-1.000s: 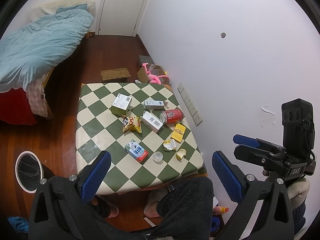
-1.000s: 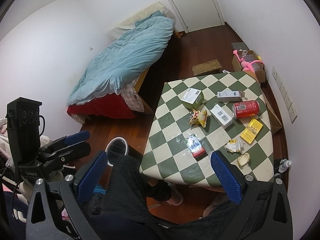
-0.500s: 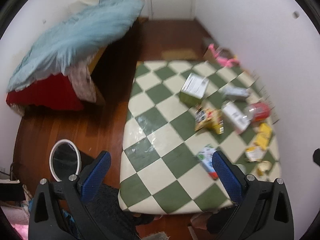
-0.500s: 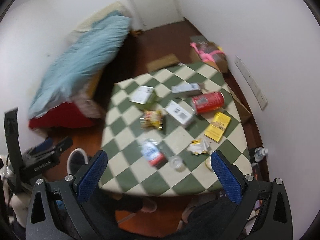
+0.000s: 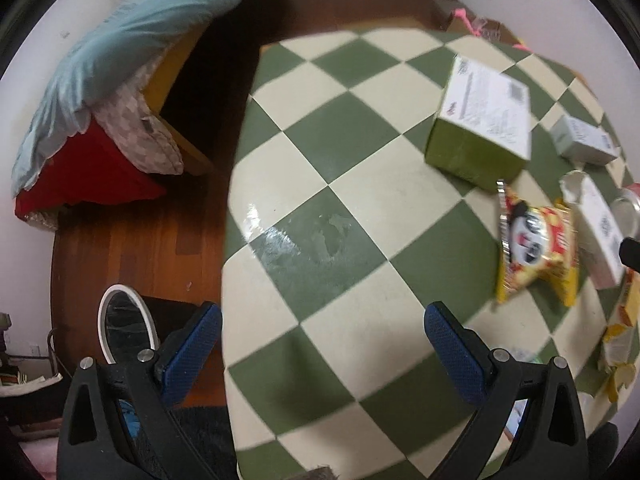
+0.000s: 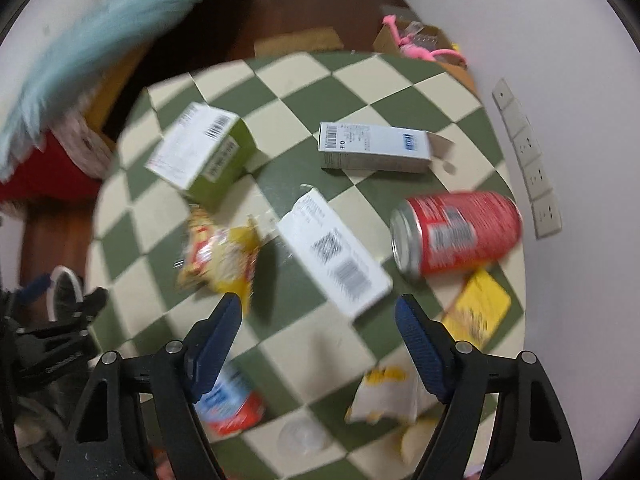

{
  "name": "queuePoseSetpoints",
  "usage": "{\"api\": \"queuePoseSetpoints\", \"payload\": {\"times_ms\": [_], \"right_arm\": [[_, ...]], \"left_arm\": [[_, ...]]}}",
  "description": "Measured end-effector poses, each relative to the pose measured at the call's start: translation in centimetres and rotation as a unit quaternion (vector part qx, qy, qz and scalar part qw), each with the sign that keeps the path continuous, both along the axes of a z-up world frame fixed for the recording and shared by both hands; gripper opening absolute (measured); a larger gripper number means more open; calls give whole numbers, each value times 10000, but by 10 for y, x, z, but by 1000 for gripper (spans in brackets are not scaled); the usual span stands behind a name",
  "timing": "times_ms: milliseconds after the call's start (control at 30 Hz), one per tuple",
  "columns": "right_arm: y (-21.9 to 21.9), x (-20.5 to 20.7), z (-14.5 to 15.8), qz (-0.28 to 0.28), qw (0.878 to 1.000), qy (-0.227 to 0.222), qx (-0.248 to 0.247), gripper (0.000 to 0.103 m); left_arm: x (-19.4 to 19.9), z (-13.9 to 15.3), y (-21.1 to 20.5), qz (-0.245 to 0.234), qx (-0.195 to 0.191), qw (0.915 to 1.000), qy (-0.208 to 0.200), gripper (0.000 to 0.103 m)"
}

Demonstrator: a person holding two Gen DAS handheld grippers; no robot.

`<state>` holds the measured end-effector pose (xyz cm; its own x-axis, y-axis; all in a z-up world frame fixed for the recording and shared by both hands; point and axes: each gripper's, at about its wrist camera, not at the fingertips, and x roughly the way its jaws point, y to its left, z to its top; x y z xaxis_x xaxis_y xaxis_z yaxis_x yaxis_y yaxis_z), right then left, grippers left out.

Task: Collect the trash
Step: 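Grasp the yellow snack bag with the left tool while the right tool grasps the white box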

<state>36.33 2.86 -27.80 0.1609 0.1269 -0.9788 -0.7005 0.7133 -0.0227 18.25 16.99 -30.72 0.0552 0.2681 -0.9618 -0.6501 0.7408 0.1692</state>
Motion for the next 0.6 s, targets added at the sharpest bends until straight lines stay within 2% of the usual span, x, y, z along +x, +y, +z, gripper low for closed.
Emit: {"api": "queuePoseSetpoints", "payload": {"times_ms": [133, 233, 300, 367, 433, 600], "right_arm": [[22, 18, -35, 195, 9984, 22, -534, 81], [27, 25, -55, 157, 9974, 159, -680, 81], [29, 27, -67, 92, 9973, 274, -670, 81], [26, 26, -75, -34, 9973, 416, -603, 71], [20, 22, -72, -162, 9979, 429, -467, 64], [-20, 5, -61, -969, 9937, 565, -46, 59]], "left_arm": [[10, -13, 5, -82, -149, 9998, 54, 103], [17, -22, 5, -131, -243, 9996, 94, 103], [20, -25, 5, -161, -252, 9995, 133, 103], [21, -24, 2, -193, -239, 9994, 148, 103], [25, -20, 1, -250, -224, 9994, 126, 103], [43, 3, -16, -411, -358, 9983, -211, 103]]}}
